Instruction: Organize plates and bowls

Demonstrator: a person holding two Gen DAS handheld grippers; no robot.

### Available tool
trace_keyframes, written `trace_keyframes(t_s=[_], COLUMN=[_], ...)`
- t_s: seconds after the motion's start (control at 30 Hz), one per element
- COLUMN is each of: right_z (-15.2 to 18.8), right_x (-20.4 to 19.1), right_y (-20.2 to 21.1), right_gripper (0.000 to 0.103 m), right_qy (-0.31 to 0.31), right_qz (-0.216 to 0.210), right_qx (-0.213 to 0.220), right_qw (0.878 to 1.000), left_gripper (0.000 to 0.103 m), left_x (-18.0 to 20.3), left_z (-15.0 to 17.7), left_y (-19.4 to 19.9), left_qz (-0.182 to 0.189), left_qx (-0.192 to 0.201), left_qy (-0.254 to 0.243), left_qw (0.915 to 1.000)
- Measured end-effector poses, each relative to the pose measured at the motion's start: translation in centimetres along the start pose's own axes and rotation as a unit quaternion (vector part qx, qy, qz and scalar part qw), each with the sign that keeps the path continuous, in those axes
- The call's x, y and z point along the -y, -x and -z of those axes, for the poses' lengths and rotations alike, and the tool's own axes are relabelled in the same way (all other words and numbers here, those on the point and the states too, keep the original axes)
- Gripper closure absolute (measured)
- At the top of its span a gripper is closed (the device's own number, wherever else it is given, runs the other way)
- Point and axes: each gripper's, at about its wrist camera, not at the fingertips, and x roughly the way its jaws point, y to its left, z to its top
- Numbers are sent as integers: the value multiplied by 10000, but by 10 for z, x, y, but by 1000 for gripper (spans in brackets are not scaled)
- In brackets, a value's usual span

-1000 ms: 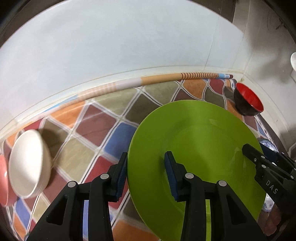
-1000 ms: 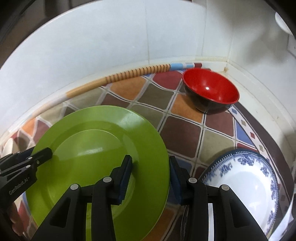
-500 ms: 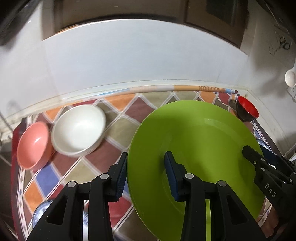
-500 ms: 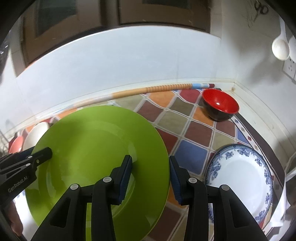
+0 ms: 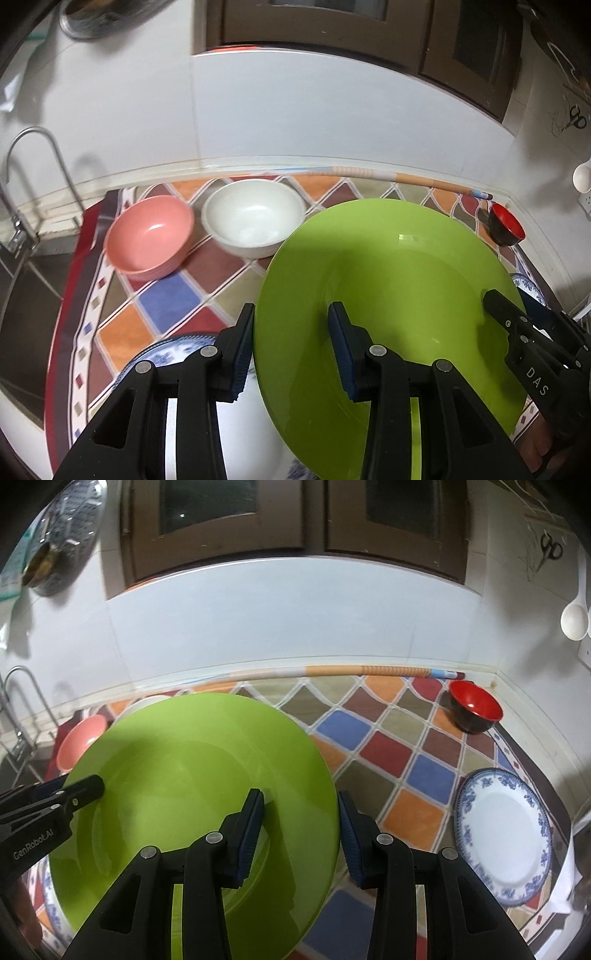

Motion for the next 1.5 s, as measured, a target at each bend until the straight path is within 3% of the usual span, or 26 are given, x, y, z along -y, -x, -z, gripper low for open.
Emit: trace_keyframes(t_s=[0.67,1.03,1.5], right_z=[32,57,81], right_x=[-101,-147,-164], right_y=[29,16,-11], right_gripper=[62,62,62], right_qy=[340,483,510], right_qz=[-385,-589,-603], right_qx=[-123,-481,-1002], right_qw=[9986,9959,9918], left_gripper=[64,64,64], left_x=[-100,-140,-154], left_z=[43,71,91], left_y=[39,30,3], left_qz=[-356,-514,-502], left_qx=[-100,-432,-905], left_qy=[300,405,453], left_qw=[9989,9969,9936])
